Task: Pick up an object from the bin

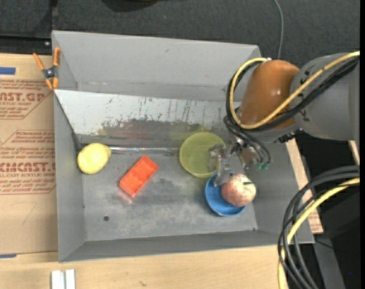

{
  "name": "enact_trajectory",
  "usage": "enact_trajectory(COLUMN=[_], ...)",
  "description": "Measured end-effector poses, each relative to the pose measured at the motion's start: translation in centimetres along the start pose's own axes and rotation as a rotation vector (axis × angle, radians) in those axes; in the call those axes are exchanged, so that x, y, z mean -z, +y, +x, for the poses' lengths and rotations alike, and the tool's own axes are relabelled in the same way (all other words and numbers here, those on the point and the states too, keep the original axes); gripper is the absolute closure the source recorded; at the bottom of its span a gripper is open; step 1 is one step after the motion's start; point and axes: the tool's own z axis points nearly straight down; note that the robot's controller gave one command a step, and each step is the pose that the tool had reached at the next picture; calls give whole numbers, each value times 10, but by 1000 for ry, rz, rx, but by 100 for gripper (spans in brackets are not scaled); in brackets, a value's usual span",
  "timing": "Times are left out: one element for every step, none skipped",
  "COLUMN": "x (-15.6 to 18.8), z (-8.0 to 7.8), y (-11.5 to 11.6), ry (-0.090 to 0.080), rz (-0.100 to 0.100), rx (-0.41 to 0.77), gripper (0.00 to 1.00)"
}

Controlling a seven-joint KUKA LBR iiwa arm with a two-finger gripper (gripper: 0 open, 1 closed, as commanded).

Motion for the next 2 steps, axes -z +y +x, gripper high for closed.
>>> enact_trajectory(x=[4,17], z=[0,2], y=[0,1], ry=[1,7], rz=[0,-2], rx=[0,0], gripper=[100,100])
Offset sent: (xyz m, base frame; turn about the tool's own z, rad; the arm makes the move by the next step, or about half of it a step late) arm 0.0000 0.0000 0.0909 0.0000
